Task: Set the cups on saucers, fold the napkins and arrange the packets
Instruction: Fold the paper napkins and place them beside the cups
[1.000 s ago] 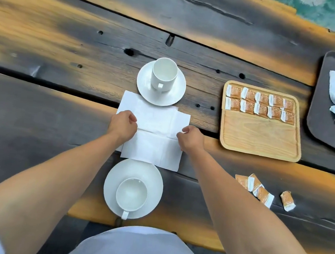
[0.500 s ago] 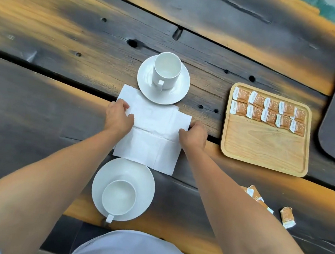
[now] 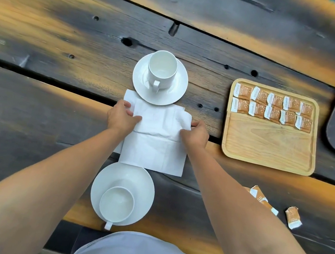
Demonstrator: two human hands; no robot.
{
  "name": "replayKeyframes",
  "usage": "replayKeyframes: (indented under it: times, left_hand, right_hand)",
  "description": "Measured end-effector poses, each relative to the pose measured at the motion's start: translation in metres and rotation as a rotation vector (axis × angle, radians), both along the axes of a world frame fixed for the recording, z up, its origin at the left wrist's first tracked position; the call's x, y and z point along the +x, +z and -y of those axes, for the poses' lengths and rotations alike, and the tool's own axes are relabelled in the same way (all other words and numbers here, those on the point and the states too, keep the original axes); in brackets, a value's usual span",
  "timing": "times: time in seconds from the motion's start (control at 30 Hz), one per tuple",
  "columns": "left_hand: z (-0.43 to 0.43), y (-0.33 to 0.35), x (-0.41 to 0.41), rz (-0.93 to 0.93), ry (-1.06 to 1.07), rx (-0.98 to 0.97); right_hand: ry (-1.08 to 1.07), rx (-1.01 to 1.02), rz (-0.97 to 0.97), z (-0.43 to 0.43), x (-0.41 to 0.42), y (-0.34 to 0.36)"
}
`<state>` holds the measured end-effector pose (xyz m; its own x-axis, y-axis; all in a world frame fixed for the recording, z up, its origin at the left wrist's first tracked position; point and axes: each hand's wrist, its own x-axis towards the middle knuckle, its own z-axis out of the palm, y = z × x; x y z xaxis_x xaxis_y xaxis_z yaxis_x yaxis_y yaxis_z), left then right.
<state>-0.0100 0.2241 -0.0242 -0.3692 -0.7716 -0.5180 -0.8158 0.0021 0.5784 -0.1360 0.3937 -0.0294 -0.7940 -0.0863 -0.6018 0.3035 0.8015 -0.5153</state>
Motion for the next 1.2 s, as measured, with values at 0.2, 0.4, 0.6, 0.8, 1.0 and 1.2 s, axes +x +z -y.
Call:
replayKeyframes:
  times: [0.2,0.4,0.6,0.8,1.0,1.2]
  left_hand:
    - [-0.006,0.002,0.004,-0.008,-0.072,-0.024]
    - [-0.006,0.011,0.014,-0.079,-0.052,0.026]
    - [-0.004,0.024,0.021,-0.129,-0.085,0.011]
    - [-0.004,0.043,0.022,-0.145,-0.099,0.012]
    - [-0.005,0.056,0.025,-0.134,-0.134,-0.054]
    - [-0.007,0.055,0.032,-0.176,-0.073,0.055]
  right_hand:
    - [-0.03,-0.079,0.003,-0.008,0.004,0.004]
    - [-0.006,-0.087,-0.042,-0.02,0.008,0.01]
    - [0.041,-0.106,-0.084,-0.029,0.006,0.022]
    - [0.106,-0.159,-0.141,-0.032,0.006,0.04]
    - [0.045,-0.193,-0.092,-0.031,0.013,0.059]
    - [-0.014,-0.277,-0.029,-0.033,0.018,0.064]
